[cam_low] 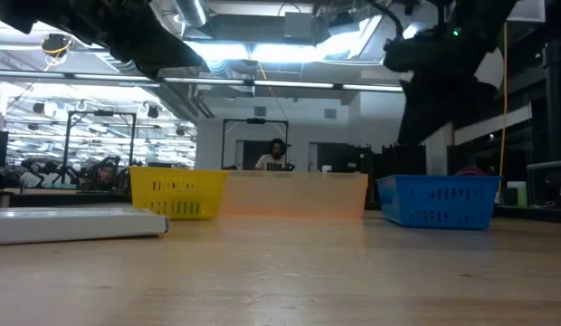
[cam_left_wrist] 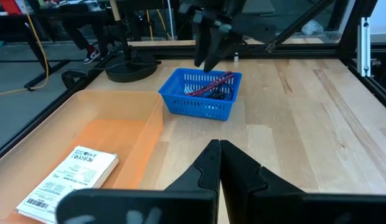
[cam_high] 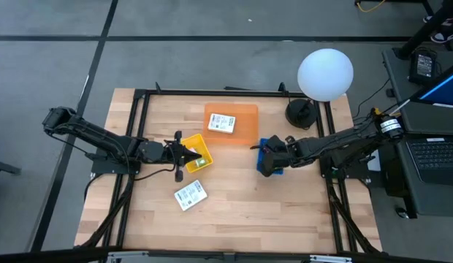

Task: Pick and place items into bin
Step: Put the card reader box into the orange bin

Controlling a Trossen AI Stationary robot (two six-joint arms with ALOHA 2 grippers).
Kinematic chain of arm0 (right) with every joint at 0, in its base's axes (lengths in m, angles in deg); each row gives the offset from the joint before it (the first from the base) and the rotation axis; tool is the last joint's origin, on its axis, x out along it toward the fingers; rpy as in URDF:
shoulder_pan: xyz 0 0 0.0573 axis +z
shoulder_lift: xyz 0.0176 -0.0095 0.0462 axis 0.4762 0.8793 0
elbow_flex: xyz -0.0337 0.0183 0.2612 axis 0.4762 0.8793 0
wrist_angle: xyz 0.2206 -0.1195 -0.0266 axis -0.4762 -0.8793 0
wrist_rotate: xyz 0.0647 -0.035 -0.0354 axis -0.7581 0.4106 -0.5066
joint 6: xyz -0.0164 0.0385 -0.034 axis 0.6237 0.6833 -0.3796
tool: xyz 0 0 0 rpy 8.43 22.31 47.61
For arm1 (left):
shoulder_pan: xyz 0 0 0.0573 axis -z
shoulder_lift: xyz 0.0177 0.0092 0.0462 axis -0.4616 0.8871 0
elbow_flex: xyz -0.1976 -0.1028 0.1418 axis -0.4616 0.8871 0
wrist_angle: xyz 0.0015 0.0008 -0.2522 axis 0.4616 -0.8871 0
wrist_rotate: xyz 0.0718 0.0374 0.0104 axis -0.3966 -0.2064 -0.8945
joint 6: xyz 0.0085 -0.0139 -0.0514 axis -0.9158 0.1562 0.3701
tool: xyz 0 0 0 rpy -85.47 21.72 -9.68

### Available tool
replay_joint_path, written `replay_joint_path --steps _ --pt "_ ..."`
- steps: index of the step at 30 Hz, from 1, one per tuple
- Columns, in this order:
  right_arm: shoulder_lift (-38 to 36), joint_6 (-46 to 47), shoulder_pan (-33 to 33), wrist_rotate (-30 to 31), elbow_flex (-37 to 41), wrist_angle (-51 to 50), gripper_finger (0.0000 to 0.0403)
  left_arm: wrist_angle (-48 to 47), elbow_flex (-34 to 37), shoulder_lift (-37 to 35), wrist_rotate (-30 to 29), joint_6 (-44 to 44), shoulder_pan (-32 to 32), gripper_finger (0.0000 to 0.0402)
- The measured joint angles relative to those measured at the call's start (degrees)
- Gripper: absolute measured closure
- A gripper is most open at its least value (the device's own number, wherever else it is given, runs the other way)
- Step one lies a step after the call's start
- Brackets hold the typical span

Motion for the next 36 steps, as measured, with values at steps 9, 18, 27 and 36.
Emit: replay_joint_path --steps 9,18,27,36 --pt "0.0 -10.0 1.8 -0.1 -2.4 4.7 0.0338 0.0 0.0 0.0 2.6 -0.1 0.0 0.0398" --pt "0.0 -27.6 5.1 -1.0 -2.5 20.3 0.0392 0.0 0.0 0.0 9.5 -0.2 1.5 0.0398" --pt "1.5 -29.2 6.3 -1.3 -2.5 23.3 0.0401 0.0 0.0 0.0 10.7 -0.4 9.4 0.0398" --pt "11.3 -38.4 6.3 -8.9 -3.0 36.4 0.0402 0.6 0.0 0.0 9.9 2.3 14.5 0.0398"
